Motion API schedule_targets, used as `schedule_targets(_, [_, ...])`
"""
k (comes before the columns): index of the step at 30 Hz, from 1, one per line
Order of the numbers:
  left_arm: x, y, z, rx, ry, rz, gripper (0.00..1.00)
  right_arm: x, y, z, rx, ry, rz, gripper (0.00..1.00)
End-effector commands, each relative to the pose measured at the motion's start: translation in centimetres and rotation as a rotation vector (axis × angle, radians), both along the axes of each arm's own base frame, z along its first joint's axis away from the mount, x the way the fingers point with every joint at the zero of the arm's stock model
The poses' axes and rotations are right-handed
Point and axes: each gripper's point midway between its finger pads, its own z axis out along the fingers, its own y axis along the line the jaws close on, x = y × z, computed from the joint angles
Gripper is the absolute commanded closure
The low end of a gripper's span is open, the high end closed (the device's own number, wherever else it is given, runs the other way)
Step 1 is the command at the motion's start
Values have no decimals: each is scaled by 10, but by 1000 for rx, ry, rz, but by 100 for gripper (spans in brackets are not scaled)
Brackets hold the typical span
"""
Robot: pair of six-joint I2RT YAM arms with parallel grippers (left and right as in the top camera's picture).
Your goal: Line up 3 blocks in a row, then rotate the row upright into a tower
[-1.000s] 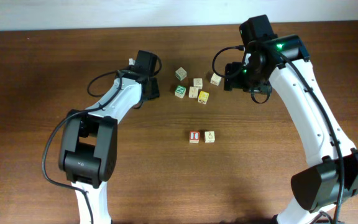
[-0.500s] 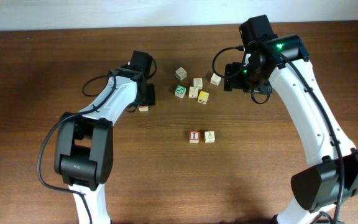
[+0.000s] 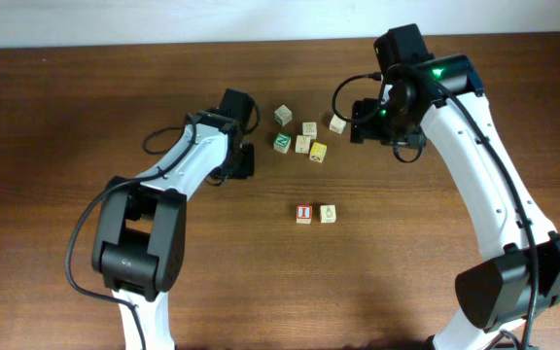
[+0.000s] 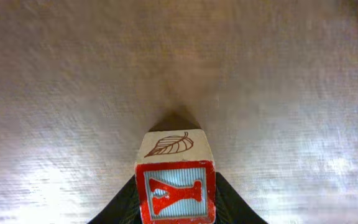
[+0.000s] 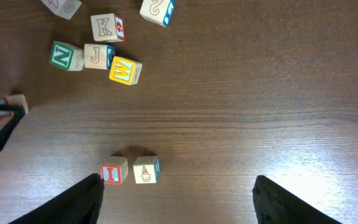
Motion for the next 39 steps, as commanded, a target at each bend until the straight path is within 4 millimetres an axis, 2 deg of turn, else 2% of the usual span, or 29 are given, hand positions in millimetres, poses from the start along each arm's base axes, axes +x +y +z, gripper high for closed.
schedule_targets(1, [-31,-27,5,-126,111,-47,79,-1,-5,-3,-23,7,1,23])
schedule_targets(5, [-72,-53,5,-152,244,-111,78,0,-5,-3,-23,6,1,23])
schedule_targets(7, [-84,-66,5,-143,261,-154,76,0,-5,-3,-23,5,1,23])
schedule_targets(11, [-104,-93,-1,-127,266,-198,75,-1,-5,-3,-24,8,1,23])
schedule_targets(15, [-112,-106,-2,-121,263,-241,74,-1,-5,-3,-25,7,2,23])
schedule_targets(17, [-114,-107,-2,-124,264,-245,69,0,-5,-3,-24,6,1,23])
schedule_targets(21, [-114,-110,0,-139,268,-246,39,-1,-7,-4,-32,8,-1,23])
schedule_targets(23, [-104,-108,6,-135,238,-237,32,-2,-11,-2,-31,12,-13,23])
schedule_targets(25, [-88,-103,23,-134,195,-216,30,-4,-14,2,-19,11,-19,23])
schedule_targets(28, [-55,-80,65,-102,102,-156,31,-17,-19,12,-6,22,-28,23])
schedule_targets(30, [-35,-52,97,-94,52,-84,39,-33,-20,4,-21,95,-22,27])
schedule_targets(31, [-28,-41,106,-99,42,-54,43,-39,-18,-2,-23,121,5,28])
schedule_targets(33, [-20,-20,113,-101,36,1,57,-52,-12,-21,-26,184,39,34])
schedule_targets(35, [-14,5,110,-96,49,63,73,-65,-9,-56,-41,250,56,51])
schedule_targets(38, [-5,20,109,-102,29,103,85,-74,-4,-98,-15,283,66,66])
schedule_targets(39, [1,24,110,-109,9,114,86,-75,0,-113,12,281,75,73])
